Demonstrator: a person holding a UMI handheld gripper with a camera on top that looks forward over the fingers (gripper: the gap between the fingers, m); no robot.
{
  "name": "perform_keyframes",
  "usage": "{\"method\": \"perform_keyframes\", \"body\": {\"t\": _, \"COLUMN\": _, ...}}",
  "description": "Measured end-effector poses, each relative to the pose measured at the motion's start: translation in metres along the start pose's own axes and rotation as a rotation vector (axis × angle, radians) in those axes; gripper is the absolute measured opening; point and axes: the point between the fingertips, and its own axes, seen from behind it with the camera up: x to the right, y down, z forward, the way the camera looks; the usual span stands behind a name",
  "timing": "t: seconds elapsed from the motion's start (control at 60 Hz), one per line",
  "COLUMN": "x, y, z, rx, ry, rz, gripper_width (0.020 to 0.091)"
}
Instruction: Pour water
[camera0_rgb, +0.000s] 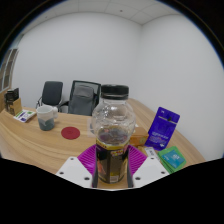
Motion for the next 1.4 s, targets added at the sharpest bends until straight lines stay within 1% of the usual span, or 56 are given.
{"method": "perform_keyframes", "body": {"t": 0.1, "x": 0.013, "y": -0.045, "z": -0.001, "rx": 0.024, "ry": 0.084, "rz": -0.124, "gripper_width": 0.0397}}
{"method": "perform_keyframes", "body": {"t": 0.25, "x": 0.01, "y": -0.138, "z": 0.003, "rx": 0.114, "ry": 0.216, "rz": -0.424, "gripper_width": 0.0398}}
{"method": "perform_keyframes", "body": {"t": 0.3, "x": 0.008, "y": -0.168, "z": 0.014, "rx": 0.139, "ry": 0.24, "rz": -0.547, "gripper_width": 0.0398}}
{"method": "perform_keyframes", "body": {"t": 0.417, "x": -0.035, "y": -0.214, "z": 0.028, "rx": 0.172, "ry": 0.312, "rz": -0.863, "gripper_width": 0.0399}}
{"method": "perform_keyframes", "body": {"t": 0.467, "x": -0.053, "y": -0.227, "z": 0.038, "rx": 0.183, "ry": 0.335, "rz": -1.004, "gripper_width": 0.0397}}
{"method": "perform_keyframes", "body": {"t": 0.533, "x": -0.075, "y": -0.241, "z": 0.05, "rx": 0.216, "ry": 0.353, "rz": -1.184, "gripper_width": 0.0396}}
{"method": "perform_keyframes", "body": {"t": 0.583, "x": -0.099, "y": -0.245, "z": 0.057, "rx": 0.244, "ry": 0.354, "rz": -1.296, "gripper_width": 0.0395}}
{"method": "perform_keyframes", "body": {"t": 0.683, "x": -0.129, "y": -0.244, "z": 0.078, "rx": 0.249, "ry": 0.399, "rz": -1.529, "gripper_width": 0.0394}}
{"method": "perform_keyframes", "body": {"t": 0.75, "x": -0.143, "y": -0.238, "z": 0.094, "rx": 0.221, "ry": 0.439, "rz": -1.683, "gripper_width": 0.0395}}
{"method": "perform_keyframes", "body": {"t": 0.833, "x": -0.152, "y": -0.222, "z": 0.114, "rx": 0.179, "ry": 0.459, "rz": -1.837, "gripper_width": 0.0394}}
{"method": "perform_keyframes", "body": {"t": 0.983, "x": -0.17, "y": -0.207, "z": 0.137, "rx": 0.182, "ry": 0.474, "rz": -2.029, "gripper_width": 0.0395}}
{"method": "perform_keyframes", "body": {"t": 1.033, "x": -0.171, "y": -0.203, "z": 0.14, "rx": 0.165, "ry": 0.47, "rz": -2.035, "gripper_width": 0.0396}}
{"method": "perform_keyframes", "body": {"t": 1.15, "x": -0.174, "y": -0.196, "z": 0.144, "rx": 0.152, "ry": 0.398, "rz": -1.971, "gripper_width": 0.0395}}
{"method": "perform_keyframes", "body": {"t": 1.217, "x": -0.173, "y": -0.194, "z": 0.143, "rx": 0.153, "ry": 0.333, "rz": -1.844, "gripper_width": 0.0395}}
{"method": "perform_keyframes", "body": {"t": 1.25, "x": -0.172, "y": -0.196, "z": 0.137, "rx": 0.145, "ry": 0.294, "rz": -1.757, "gripper_width": 0.0395}}
{"method": "perform_keyframes", "body": {"t": 1.3, "x": -0.169, "y": -0.194, "z": 0.134, "rx": 0.124, "ry": 0.194, "rz": -1.568, "gripper_width": 0.0395}}
{"method": "perform_keyframes", "body": {"t": 1.4, "x": -0.164, "y": -0.198, "z": 0.116, "rx": 0.099, "ry": 0.04, "rz": -1.159, "gripper_width": 0.0398}}
